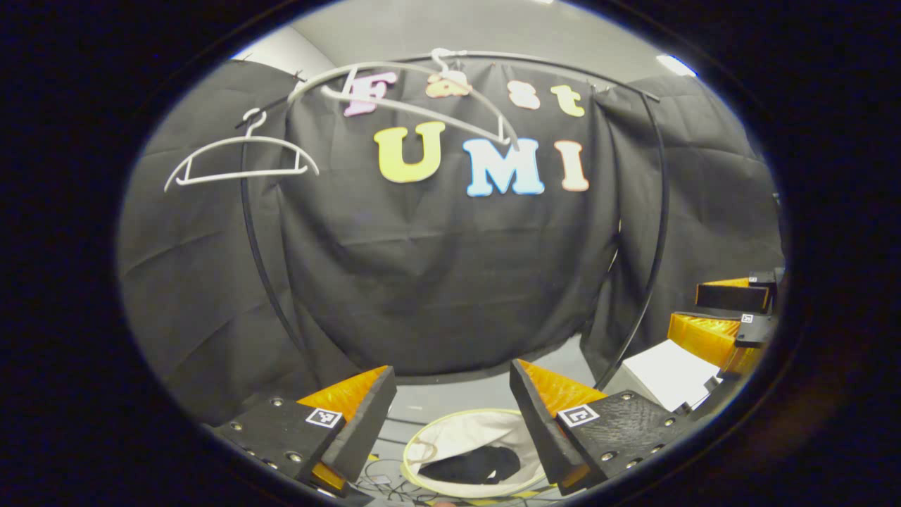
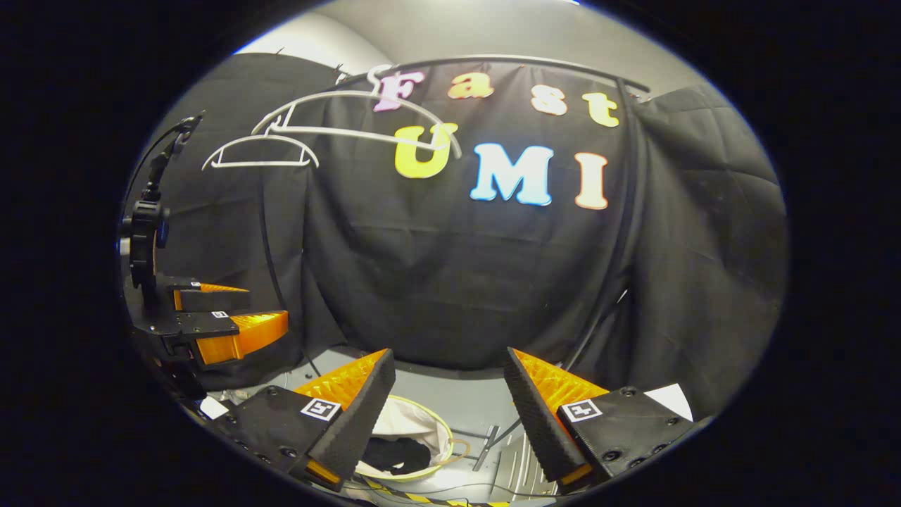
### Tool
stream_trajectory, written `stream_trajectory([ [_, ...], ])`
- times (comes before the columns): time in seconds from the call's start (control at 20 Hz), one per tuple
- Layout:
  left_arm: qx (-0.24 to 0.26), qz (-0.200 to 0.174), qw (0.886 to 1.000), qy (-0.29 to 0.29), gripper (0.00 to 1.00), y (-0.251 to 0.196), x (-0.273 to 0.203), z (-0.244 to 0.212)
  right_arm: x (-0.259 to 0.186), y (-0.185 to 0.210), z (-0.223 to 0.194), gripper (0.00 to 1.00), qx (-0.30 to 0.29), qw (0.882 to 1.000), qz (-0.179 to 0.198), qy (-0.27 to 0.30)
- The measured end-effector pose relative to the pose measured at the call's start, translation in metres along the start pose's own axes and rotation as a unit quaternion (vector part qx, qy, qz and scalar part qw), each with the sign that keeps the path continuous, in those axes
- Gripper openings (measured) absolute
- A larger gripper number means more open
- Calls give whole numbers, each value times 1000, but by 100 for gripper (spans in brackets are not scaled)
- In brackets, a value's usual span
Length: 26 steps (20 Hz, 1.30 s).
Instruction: Grasp the clothes on the hanger with both hands and then place them into the laundry hamper below.
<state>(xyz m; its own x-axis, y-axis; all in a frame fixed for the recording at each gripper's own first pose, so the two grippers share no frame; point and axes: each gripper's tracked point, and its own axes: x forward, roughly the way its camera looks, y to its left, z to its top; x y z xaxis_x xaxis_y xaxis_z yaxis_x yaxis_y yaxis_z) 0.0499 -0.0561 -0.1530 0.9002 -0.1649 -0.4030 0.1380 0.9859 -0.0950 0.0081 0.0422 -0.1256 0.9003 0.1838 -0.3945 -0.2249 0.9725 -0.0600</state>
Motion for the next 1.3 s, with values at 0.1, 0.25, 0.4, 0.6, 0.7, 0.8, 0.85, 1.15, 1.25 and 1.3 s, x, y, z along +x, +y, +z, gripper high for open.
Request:
stream_trajectory([
  [0.1, -11, 4, 1000, -23, 94, -6, -12, 26, -17, -17, 18, 98, 5, 1000, -4, -21],
  [0.25, -22, 10, 998, -58, 94, -16, -42, 62, -46, -47, 43, 97, 0, 998, -20, -54],
  [0.4, -13, 22, 996, -86, 94, -13, -73, 93, -70, -69, 53, 97, 6, 997, -33, -76],
  [0.6, -17, 33, 992, -119, 94, -18, -110, 121, -104, -99, 67, 98, 22, 993, -53, -106],
  [0.7, -15, 42, 990, -134, 94, -18, -126, 132, -119, -110, 78, 97, 31, 989, -63, -130],
  [0.8, -15, 57, 987, -150, 94, -19, -144, 139, -133, -118, 83, 96, 45, 986, -68, -148],
  [0.85, -16, 65, 985, -156, 94, -20, -153, 142, -139, -122, 82, 97, 48, 985, -70, -150],
  [1.15, -11, 93, 980, -174, 94, -18, -206, 142, -163, -126, 79, 97, 48, 981, -80, -170],
  [1.25, -8, 97, 980, -175, 94, -16, -215, 142, -166, -127, 79, 98, 49, 980, -82, -176],
  [1.3, -8, 99, 980, -174, 94, -16, -218, 141, -166, -127, 79, 97, 49, 980, -83, -177],
])
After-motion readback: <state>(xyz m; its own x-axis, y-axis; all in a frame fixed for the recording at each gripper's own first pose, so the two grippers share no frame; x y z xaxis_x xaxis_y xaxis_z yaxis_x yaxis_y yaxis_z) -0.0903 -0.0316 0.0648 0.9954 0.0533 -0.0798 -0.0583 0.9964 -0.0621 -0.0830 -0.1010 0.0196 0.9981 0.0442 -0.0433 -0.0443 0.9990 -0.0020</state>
